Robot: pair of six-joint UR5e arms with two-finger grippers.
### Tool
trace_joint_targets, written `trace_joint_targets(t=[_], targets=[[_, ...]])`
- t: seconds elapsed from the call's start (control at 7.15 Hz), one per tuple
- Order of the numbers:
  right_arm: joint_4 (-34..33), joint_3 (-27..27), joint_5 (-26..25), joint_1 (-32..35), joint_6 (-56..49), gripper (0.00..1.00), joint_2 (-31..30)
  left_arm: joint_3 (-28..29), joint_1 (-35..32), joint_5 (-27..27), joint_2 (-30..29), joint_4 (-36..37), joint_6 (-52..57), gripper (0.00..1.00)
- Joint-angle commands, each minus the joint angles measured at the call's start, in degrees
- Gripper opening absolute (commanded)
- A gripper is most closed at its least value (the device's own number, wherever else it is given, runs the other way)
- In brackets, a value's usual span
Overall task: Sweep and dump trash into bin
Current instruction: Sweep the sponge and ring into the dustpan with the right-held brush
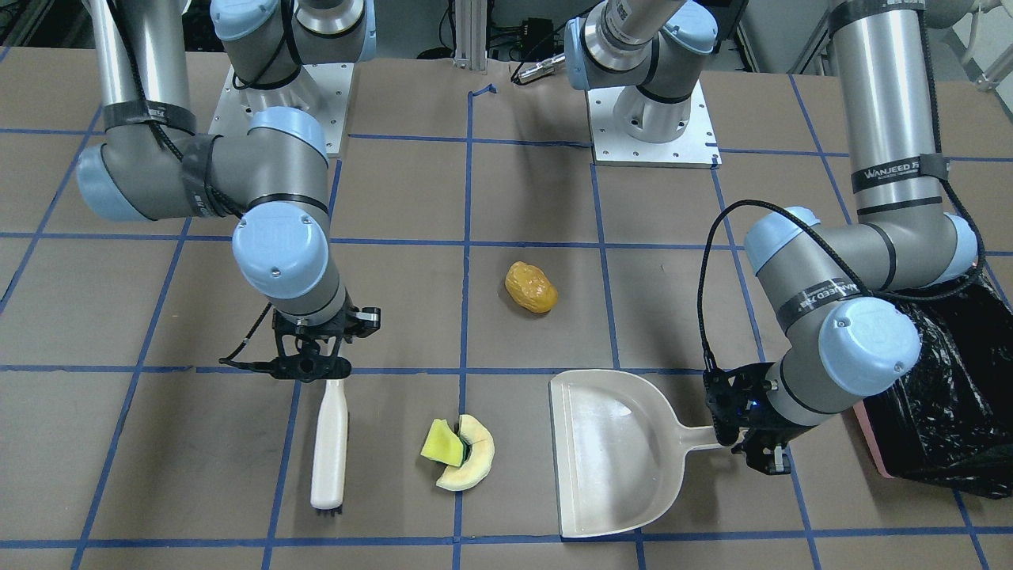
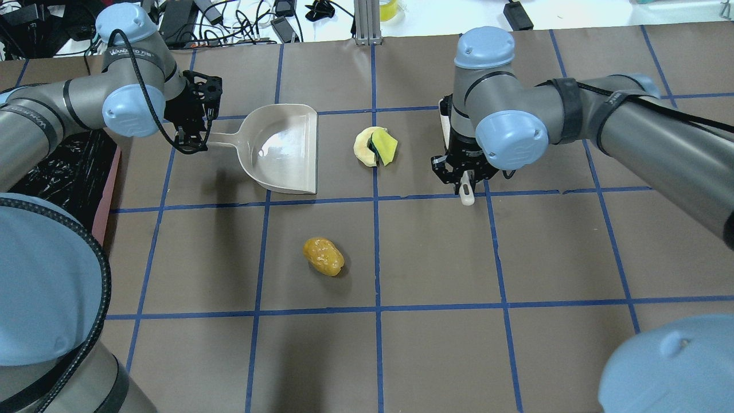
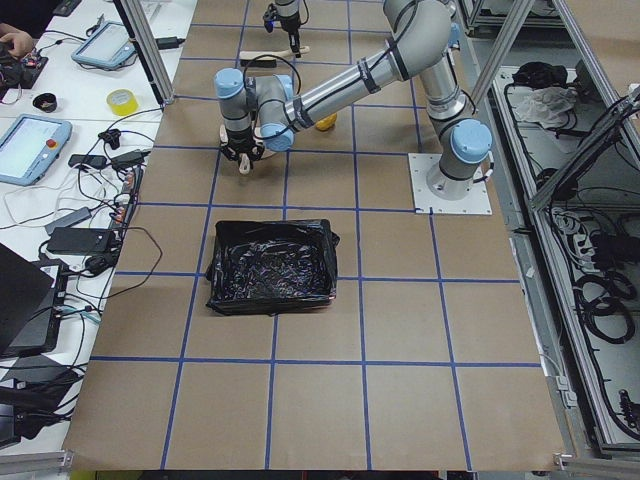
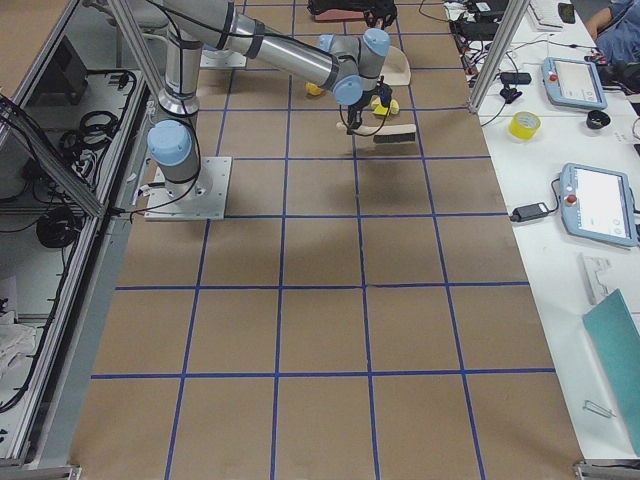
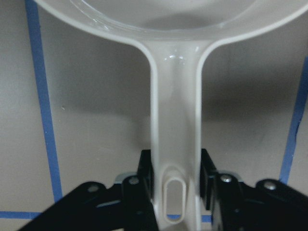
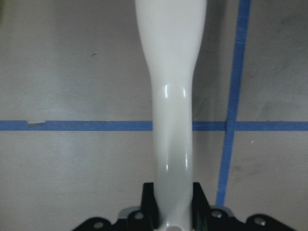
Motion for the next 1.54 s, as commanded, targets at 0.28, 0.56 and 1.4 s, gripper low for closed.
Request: trace_joint_targets(t=[0.28, 0.56, 1.4], targets=[[-1.89, -9.23, 9.12, 10.84, 10.99, 0.00, 8.71, -0.05, 0.00, -0.03, -0.09, 0.00, 0.00, 0.08], [-3.37, -16.09, 18.75, 14.36, 10.84, 0.00, 13.01, -0.05, 0.00, -0.03, -0.09, 0.00, -0.09, 0.08], [3.22, -19.82, 16.03, 16.16, 14.97, 0.00, 8.34, -0.13, 0.00, -0.38, 0.08, 0.09, 0.35, 0.08]])
